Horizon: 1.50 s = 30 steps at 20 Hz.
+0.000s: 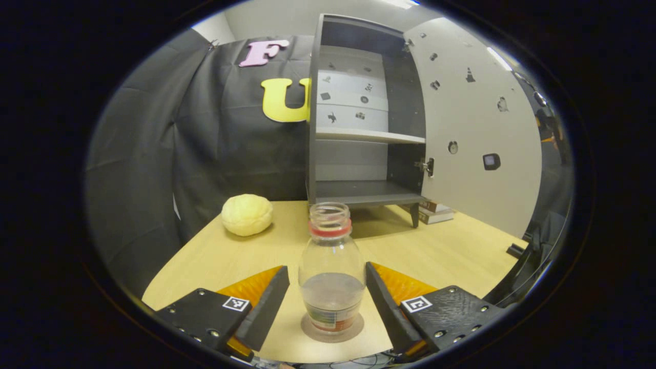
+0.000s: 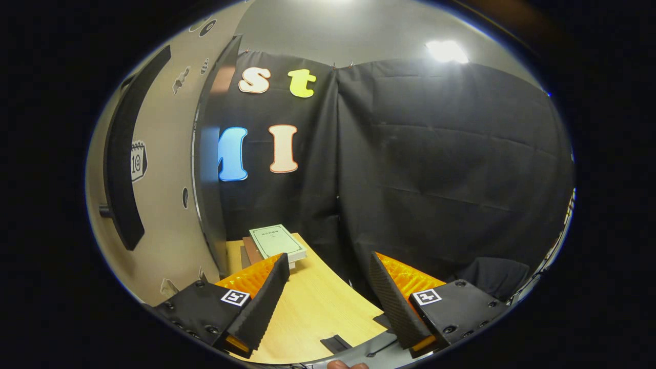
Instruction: Open the cabinet door with the right hand, grasp the bottle in the cabinet with the left hand and place it on the coaster, then close the cabinet door with the right hand.
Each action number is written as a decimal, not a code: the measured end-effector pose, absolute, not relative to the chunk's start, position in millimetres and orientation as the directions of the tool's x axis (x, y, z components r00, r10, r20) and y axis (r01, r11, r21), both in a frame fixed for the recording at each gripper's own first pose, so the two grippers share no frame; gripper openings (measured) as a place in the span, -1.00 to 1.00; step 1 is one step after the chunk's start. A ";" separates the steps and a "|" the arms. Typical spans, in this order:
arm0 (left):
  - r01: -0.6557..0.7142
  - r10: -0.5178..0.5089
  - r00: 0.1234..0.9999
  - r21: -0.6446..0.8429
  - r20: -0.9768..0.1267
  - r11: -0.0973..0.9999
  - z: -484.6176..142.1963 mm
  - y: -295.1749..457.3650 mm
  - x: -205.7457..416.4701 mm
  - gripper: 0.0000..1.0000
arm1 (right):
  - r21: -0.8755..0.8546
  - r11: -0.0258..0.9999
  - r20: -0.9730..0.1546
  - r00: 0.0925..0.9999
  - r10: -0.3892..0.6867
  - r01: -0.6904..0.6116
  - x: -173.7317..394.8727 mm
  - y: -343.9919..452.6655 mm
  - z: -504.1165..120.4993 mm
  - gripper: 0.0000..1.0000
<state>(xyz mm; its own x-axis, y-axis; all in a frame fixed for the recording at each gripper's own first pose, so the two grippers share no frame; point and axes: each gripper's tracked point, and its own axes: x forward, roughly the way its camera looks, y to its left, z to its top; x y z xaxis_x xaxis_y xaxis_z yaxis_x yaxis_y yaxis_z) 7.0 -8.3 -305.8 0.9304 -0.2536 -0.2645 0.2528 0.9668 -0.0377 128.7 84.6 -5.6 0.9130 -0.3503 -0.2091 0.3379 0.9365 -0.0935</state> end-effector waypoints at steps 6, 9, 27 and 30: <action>0.235 -0.245 0.941 -0.071 -0.232 0.969 -257.1 -2.5 -16.9 0.83 | -0.081 0.942 -0.207 0.919 -0.336 0.326 127.0 86.3 -6.8 0.99; 0.181 -0.197 0.961 -0.097 -0.195 0.979 -213.1 12.9 -24.0 0.83 | -0.074 0.945 -0.183 0.927 -0.327 0.318 130.5 80.7 0.7 0.90; -0.058 0.055 0.991 -0.021 -0.123 0.998 -19.5 -54.8 -29.8 0.77 | 0.095 0.991 -0.111 0.988 0.109 -0.099 154.1 113.5 69.8 0.97; -0.104 0.100 0.986 -0.020 -0.130 0.994 -14.9 -70.3 -46.3 0.77 | 0.121 0.966 -0.110 0.964 0.240 -0.227 153.1 139.8 86.4 0.86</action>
